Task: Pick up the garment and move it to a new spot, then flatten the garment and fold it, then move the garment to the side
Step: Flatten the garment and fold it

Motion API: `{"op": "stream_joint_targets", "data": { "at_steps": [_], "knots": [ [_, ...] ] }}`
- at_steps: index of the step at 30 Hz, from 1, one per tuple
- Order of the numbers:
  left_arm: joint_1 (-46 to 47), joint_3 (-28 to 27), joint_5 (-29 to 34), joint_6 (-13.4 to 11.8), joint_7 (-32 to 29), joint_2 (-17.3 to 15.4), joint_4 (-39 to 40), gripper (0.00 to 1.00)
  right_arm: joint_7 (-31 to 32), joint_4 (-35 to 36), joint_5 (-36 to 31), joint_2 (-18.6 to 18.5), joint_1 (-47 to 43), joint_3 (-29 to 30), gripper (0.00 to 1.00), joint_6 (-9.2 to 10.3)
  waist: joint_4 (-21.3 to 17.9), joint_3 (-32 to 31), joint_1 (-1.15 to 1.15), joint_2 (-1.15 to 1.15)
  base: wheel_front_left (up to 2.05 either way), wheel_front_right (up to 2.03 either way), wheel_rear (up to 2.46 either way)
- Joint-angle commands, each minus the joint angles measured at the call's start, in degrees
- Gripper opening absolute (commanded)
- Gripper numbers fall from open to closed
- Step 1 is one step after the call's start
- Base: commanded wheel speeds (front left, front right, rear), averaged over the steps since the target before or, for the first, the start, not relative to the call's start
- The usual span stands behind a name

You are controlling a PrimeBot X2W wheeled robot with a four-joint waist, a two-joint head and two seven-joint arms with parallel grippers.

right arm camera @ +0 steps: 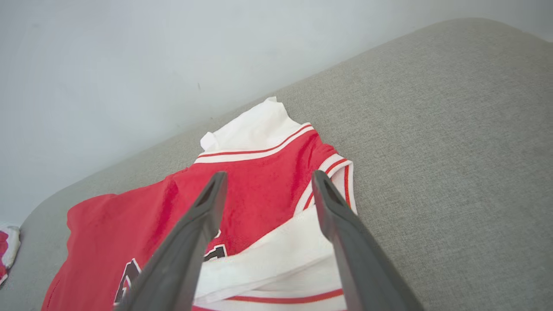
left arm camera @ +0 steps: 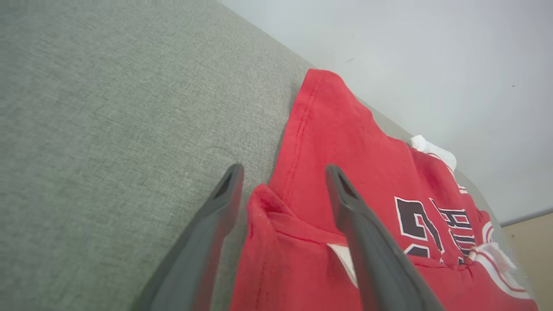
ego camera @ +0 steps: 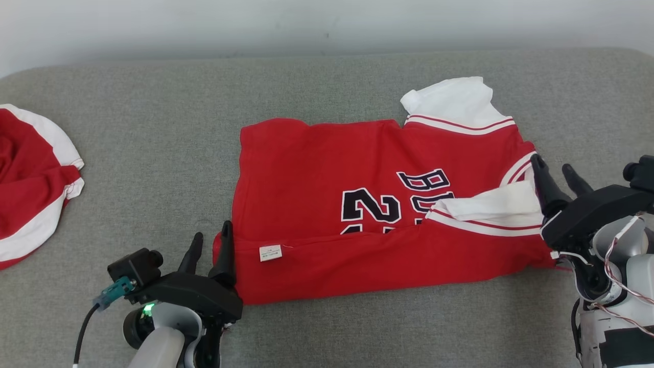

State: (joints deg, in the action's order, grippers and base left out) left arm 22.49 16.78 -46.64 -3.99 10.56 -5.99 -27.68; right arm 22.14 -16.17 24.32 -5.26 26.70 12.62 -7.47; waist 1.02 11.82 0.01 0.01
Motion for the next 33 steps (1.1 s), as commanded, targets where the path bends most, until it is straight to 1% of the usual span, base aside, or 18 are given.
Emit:
{"op": "stream_joint_targets", "data": {
  "at_steps": [1,4,7,10,14,17,22,26,33],
  "knots": [
    [0.5,0.0,0.4,0.2,0.5,-0.3,-0.2,1.00,-0.6,0.1,0.4,0.1,0.5,0.3,1.00,-0.05,-0.1,-0.2,-0.01,-0.01,0.00,0.00,0.00],
    [-0.3,0.2,1.9,0.4,1.9,-1.3,-0.3,1.00,-3.4,0.3,1.7,0.5,0.3,0.6,1.00,-0.05,-0.4,-1.1,-0.01,-0.01,0.00,0.00,0.00],
    [-2.0,0.9,4.0,0.2,3.0,-2.4,0.1,1.00,-3.9,0.7,2.4,0.0,-1.6,0.8,1.00,-0.05,-0.5,-2.0,-0.01,-0.01,0.00,0.00,0.00],
    [-4.0,2.4,7.2,0.1,3.7,-4.0,1.2,1.00,-2.7,1.1,1.4,-1.2,-4.3,1.5,1.00,-0.05,-0.5,-2.8,-0.01,-0.01,0.00,0.00,0.00],
    [-6.8,5.7,11.7,-0.9,4.1,-5.7,2.0,1.00,0.2,1.6,-1.5,-2.2,-9.0,2.9,1.00,-0.05,-0.5,-3.4,-0.01,-0.01,0.00,0.00,0.00],
    [-8.1,8.1,14.5,-1.8,3.5,-6.4,1.7,1.00,2.8,1.6,-4.1,-2.7,-11.6,3.2,1.00,-0.05,-0.7,-3.4,-0.01,-0.01,0.00,0.00,0.00],
    [-7.2,10.9,18.0,-3.9,2.5,-6.9,0.2,1.00,6.0,1.5,-6.3,-1.8,-12.4,3.1,1.00,-0.05,-1.0,-2.4,-0.01,-0.01,0.00,0.00,0.00],
    [-5.5,11.4,19.0,-6.2,1.0,-6.2,-1.4,1.00,7.9,0.6,-9.1,-1.8,-11.1,2.2,1.00,-0.05,-1.2,-1.4,-0.01,-0.01,0.00,0.00,0.00],
    [-2.9,12.0,19.0,-6.6,-1.0,-5.5,-3.2,1.00,8.3,-2.3,-13.0,-1.9,-8.1,2.8,1.00,-0.05,-0.9,0.1,-0.01,-0.01,0.00,0.00,0.00]
  ]
}}
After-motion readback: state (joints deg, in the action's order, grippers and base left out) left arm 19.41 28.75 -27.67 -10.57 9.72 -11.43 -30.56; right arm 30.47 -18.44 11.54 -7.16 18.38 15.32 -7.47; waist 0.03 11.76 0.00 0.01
